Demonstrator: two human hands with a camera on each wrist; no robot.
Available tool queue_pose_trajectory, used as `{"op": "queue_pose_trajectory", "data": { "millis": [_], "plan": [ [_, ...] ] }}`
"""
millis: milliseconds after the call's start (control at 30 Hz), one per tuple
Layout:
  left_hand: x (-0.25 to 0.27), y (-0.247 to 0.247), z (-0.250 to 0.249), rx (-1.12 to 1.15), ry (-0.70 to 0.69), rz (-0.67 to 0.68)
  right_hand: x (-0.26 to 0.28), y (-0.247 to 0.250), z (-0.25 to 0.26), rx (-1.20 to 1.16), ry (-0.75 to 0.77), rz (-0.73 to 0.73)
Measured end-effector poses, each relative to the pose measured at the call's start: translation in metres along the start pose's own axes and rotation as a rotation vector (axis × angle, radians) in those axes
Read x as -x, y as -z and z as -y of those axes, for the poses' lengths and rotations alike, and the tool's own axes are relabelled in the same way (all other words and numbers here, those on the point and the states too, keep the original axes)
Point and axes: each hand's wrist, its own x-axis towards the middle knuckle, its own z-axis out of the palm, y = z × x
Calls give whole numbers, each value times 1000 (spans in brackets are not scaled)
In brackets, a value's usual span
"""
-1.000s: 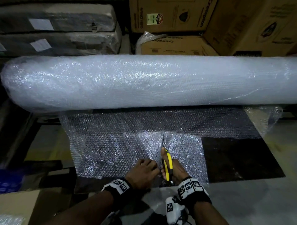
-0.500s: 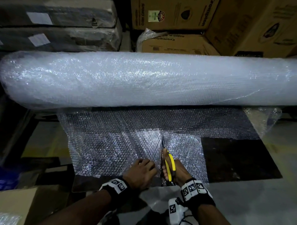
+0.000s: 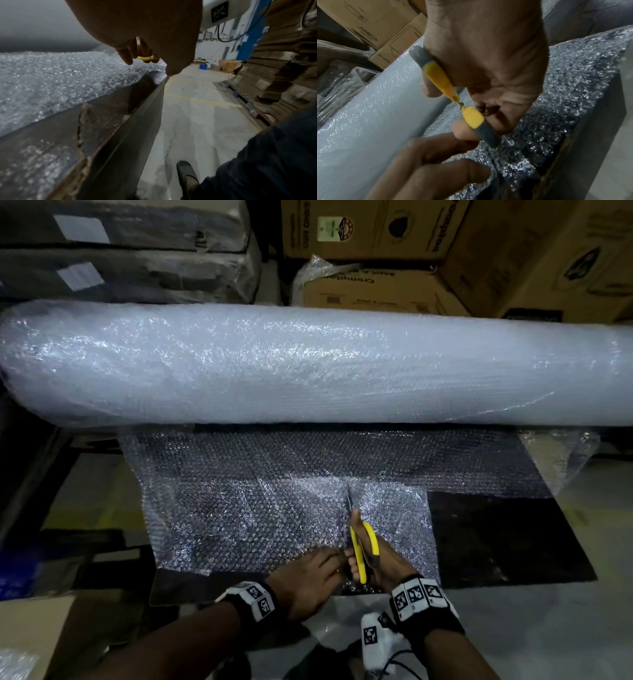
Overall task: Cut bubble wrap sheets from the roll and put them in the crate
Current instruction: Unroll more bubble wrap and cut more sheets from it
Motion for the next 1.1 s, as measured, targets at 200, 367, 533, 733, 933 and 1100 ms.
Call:
{"op": "queue_pose_trajectory", "data": {
  "millis": [200, 367, 533, 733, 933, 1100],
  "plan": [
    [1, -9, -1, 13, -35, 212, -3, 1, -3, 23, 2, -16],
    [-2, -8, -6, -44, -24, 229, -5, 3, -3, 24, -22, -6],
    [0, -16, -6, -2, -27, 225, -9, 5, 0, 7, -41, 8],
    [0, -12, -7, 49, -26, 286, -6, 5, 4, -6, -64, 11],
    [-1, -9, -13, 42, 5, 316, -8, -1, 7, -26, -93, 18],
    [0, -10, -13, 49, 11, 337, -12, -4, 12, -55, -40, -34]
  ]
}}
